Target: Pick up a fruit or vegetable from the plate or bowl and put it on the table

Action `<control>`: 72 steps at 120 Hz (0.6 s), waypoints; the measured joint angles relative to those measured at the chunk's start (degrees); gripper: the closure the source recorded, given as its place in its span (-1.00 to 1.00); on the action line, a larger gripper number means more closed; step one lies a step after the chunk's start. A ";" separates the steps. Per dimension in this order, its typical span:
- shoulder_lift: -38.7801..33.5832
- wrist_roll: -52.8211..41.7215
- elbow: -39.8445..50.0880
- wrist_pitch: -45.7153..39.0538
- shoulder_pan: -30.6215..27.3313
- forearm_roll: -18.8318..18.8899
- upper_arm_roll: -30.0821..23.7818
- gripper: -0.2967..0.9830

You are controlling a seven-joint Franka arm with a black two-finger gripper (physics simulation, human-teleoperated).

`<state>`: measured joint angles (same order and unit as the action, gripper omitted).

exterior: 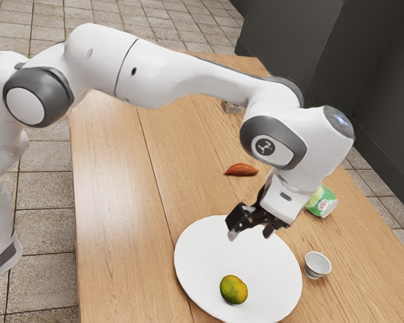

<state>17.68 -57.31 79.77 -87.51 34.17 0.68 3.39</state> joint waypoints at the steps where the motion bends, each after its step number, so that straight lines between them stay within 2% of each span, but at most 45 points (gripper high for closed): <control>1: -0.40 -0.44 0.51 -0.32 0.20 0.00 -0.01 -0.53; 22: -3.08 -8.32 5.45 -5.98 2.46 -0.26 -0.22 -0.53; 72: -9.50 -19.95 17.21 -14.35 4.39 -4.13 -0.62 -0.54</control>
<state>8.18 -77.26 96.98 -101.86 38.56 -3.45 2.77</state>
